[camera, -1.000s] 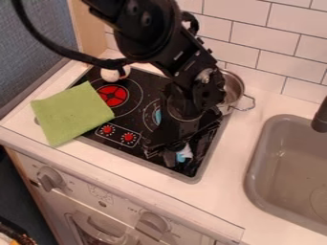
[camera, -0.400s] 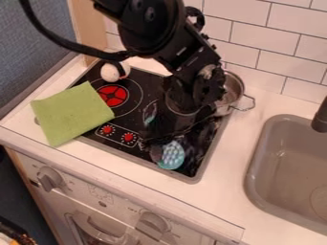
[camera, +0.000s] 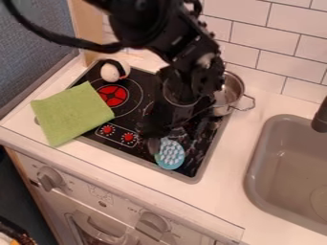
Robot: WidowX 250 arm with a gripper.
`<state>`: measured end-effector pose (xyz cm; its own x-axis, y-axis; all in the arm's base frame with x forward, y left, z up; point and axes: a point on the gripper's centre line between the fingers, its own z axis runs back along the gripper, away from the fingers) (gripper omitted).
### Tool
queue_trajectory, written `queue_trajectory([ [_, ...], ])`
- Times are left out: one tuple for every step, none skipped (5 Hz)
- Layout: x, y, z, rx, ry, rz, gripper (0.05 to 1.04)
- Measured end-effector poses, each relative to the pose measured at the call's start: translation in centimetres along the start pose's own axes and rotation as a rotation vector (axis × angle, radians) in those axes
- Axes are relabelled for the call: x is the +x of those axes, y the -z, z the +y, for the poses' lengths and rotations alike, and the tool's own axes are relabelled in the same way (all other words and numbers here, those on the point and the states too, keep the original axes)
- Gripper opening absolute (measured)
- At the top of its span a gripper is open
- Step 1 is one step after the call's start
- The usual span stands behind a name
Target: Move the blue brush to bottom right side of the burner
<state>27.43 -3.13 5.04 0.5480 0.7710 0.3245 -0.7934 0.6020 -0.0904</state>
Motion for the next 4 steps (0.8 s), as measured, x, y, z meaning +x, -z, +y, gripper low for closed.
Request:
queue_trajectory([
  [0.9, -2.0, -0.1, -0.053, -0.013, -0.011, 1.000],
  [1.5, -3.8, -0.2, -0.101, 0.018, -0.034, 1.000],
  [1.5, -3.8, -0.2, -0.099, 0.021, -0.033, 1.000],
  [1.5, -3.8, -0.2, -0.101, 0.020, -0.033, 1.000],
])
